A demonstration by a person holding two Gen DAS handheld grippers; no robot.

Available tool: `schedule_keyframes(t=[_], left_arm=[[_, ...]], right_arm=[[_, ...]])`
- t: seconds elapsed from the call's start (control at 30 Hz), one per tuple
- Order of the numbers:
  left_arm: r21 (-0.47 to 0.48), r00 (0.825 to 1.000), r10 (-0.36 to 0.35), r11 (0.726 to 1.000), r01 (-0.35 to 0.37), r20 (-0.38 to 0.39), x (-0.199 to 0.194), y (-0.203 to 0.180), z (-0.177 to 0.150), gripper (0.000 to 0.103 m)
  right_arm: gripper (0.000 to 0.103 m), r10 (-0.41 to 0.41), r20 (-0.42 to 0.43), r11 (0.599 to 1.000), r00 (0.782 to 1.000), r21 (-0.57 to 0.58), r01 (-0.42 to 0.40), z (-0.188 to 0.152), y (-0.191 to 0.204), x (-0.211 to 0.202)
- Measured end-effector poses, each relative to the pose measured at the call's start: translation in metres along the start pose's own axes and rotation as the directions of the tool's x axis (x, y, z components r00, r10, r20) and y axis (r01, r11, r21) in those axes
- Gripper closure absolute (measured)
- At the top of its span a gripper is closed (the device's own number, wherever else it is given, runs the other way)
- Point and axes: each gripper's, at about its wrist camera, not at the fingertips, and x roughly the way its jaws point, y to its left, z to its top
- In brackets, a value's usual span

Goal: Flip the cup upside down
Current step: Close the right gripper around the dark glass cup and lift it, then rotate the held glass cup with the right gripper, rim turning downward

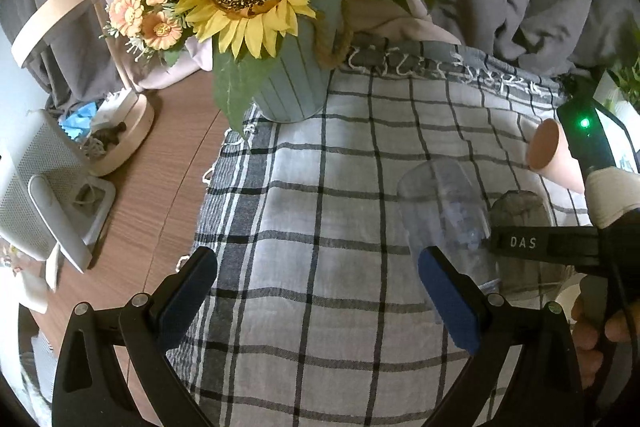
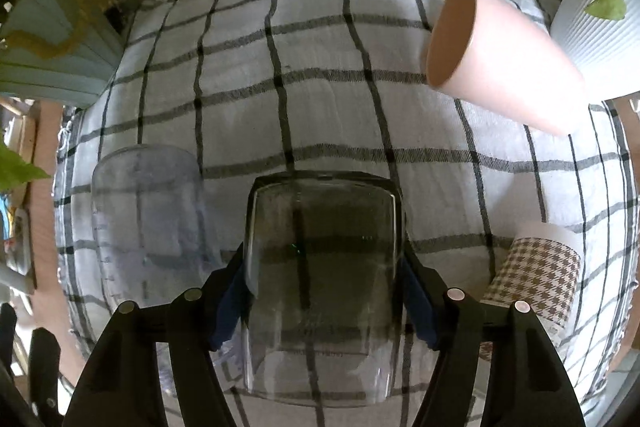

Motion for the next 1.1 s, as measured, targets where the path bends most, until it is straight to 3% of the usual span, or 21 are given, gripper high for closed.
schedule_keyframes(t=[0.13, 0.27, 0.43, 0.53, 0.63, 0.9, 1.1], left_arm=[[-0.001, 1.0, -0.002, 1.0, 0.002, 0.006, -0.007, 0.003, -0.001, 0.001], [-0.012, 1.0, -0.016, 1.0, 0.016, 0.007, -0.017, 0.009, -0.006, 0.001], [0.0, 1.0, -0.031, 1.0, 0.031, -0.001, -0.029, 0.017, -0.021, 0.001], [0.004, 0.999, -0.043, 0.999, 0.043, -0.015, -0.034, 0.021, -0.034, 0.001], [0.025, 0.999, -0.036, 0.999, 0.037, -0.041, -0.033, 0.024, -0.05, 0.0], [0.048, 0.993, 0.002, 0.999, 0.004, -0.118, -0.02, 0.031, -0.089, 0.001], [0.066, 0.986, 0.025, 0.998, -0.014, -0.164, -0.007, 0.029, -0.107, 0.001]], right_arm=[[0.035, -0.018, 0.024, 1.0, 1.0, -0.024, 0.019, -0.01, 0.002, -0.015], [0.035, -0.035, 0.1, 0.999, 0.994, -0.033, 0.039, -0.029, 0.002, -0.052], [0.035, -0.015, 0.214, 0.999, 0.977, -0.044, 0.025, -0.067, 0.0, -0.108], [0.035, -0.008, 0.251, 0.998, 0.968, -0.062, 0.024, -0.084, 0.012, -0.119], [0.035, 0.034, 0.218, 0.996, 0.975, -0.092, -0.014, -0.11, 0.02, -0.117], [0.035, 0.059, 0.089, 0.996, 0.994, -0.076, -0.052, -0.139, 0.025, -0.059], [0.035, 0.027, 0.058, 0.996, 0.998, -0.088, -0.022, -0.145, 0.026, -0.032]])
